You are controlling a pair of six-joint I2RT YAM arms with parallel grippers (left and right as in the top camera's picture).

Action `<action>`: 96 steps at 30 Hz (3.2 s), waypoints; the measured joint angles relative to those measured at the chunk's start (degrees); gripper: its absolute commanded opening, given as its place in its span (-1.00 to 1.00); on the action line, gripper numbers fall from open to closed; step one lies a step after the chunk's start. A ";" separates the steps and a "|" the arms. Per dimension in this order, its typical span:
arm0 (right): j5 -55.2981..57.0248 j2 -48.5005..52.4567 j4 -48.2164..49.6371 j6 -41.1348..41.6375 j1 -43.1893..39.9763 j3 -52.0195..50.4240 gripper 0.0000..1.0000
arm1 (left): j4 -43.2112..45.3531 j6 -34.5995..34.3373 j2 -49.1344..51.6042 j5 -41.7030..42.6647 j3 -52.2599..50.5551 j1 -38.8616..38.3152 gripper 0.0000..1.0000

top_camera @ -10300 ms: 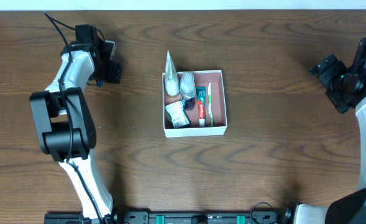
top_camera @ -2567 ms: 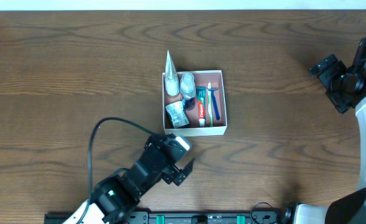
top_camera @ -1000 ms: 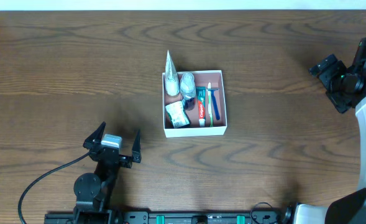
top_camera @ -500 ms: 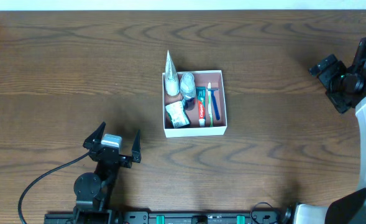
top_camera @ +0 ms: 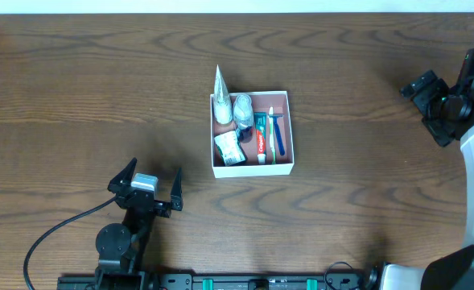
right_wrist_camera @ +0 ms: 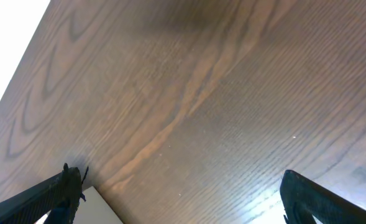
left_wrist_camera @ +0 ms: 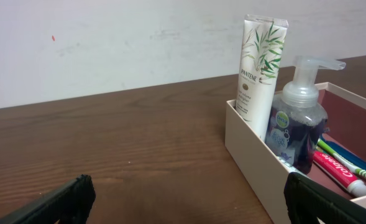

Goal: Pack container

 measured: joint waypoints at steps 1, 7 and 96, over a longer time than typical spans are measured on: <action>0.79 -0.68 -0.52 -0.22 0.68 0.00 0.99 | 0.00 -0.02 0.00 0.00 0.00 -0.02 0.96; 11.23 -11.43 3.43 -1.77 11.41 -4.26 0.98 | 0.00 0.00 0.11 -0.04 0.02 0.00 0.96; 3.30 -84.41 46.99 -35.08 14.71 -76.17 0.98 | -0.24 0.00 0.31 -0.44 0.13 0.00 0.96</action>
